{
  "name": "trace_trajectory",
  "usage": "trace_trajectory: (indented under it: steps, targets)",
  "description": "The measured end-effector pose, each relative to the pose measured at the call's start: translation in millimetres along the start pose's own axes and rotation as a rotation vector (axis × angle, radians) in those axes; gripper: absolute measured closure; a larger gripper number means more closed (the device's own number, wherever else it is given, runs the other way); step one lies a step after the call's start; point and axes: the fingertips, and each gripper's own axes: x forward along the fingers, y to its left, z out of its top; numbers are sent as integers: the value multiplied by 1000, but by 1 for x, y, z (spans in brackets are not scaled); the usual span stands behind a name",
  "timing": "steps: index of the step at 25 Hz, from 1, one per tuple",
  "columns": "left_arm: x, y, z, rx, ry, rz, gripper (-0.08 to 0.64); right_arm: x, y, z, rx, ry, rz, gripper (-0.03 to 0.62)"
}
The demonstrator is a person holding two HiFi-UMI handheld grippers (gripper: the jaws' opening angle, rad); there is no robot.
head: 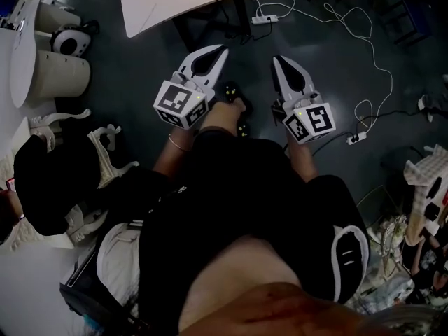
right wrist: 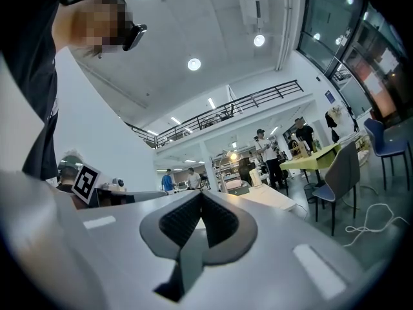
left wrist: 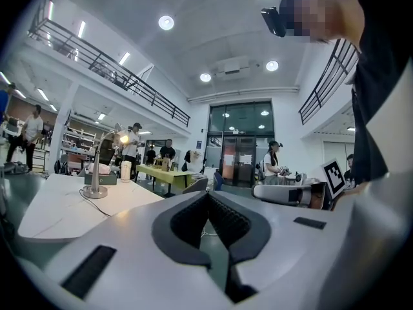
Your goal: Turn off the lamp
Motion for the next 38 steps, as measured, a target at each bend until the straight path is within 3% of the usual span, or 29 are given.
trace_trajectory:
  steps: [9,26,38]
  targets:
    - [34,-1,4,-13,-13,-51,554,0,-25,8,-18,3,-36,592]
    - [137,-9,-5,-74,-29,-102,554,16,-88,26,-38,58,-3,592]
    - [151,31,8,-57,-54,36,553,70,-108,29,-4,102,165,592]
